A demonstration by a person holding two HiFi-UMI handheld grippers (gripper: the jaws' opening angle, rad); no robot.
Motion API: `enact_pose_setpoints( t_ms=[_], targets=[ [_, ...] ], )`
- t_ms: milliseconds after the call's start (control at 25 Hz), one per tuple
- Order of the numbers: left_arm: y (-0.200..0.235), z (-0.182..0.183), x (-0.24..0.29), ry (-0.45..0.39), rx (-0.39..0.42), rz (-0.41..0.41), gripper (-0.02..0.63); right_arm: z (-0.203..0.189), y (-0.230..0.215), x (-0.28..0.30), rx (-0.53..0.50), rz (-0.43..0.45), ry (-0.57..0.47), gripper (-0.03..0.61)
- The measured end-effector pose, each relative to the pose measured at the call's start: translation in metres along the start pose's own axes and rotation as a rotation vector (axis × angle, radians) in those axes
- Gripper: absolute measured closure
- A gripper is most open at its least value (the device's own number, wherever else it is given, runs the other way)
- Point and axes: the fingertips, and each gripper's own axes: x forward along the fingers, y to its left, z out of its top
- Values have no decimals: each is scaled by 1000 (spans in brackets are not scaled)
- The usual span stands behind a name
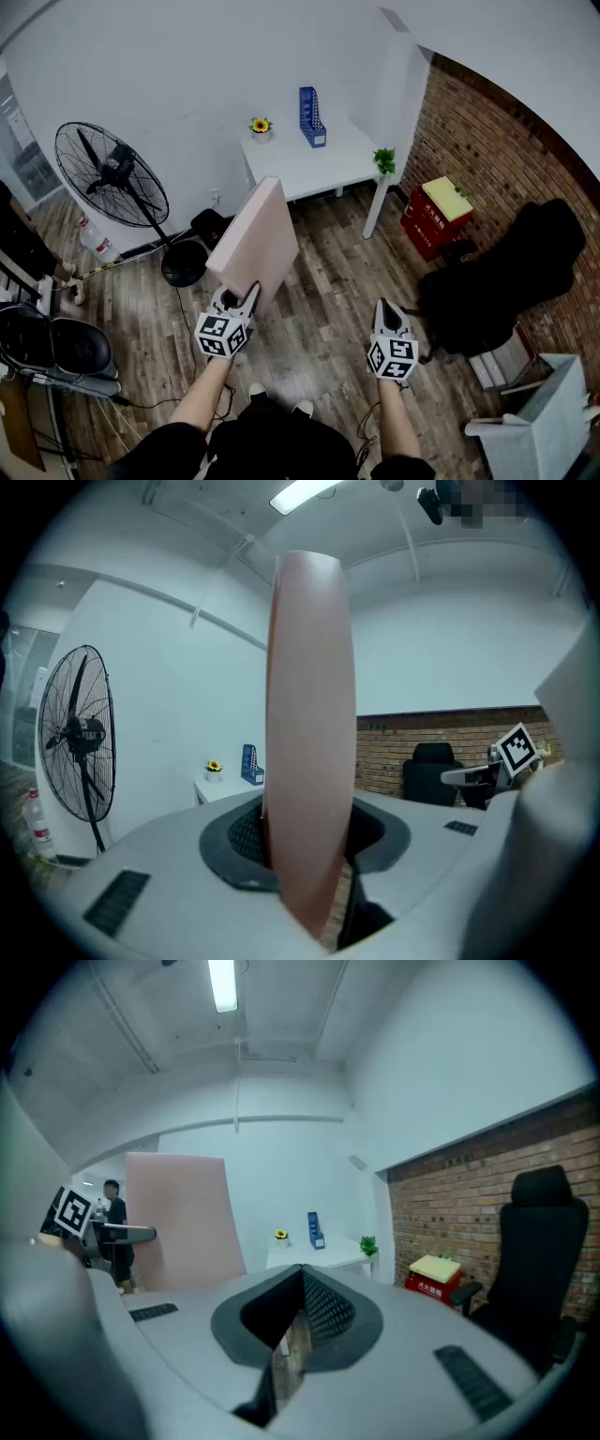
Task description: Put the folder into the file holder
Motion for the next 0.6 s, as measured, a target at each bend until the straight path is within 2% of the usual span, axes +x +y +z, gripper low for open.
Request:
enact_pose_setpoints(
  t_ms=[600],
  targets=[
    [9, -4, -3, -8, -9, -15, 443, 5, 30, 17, -29, 20, -10, 571]
  ],
)
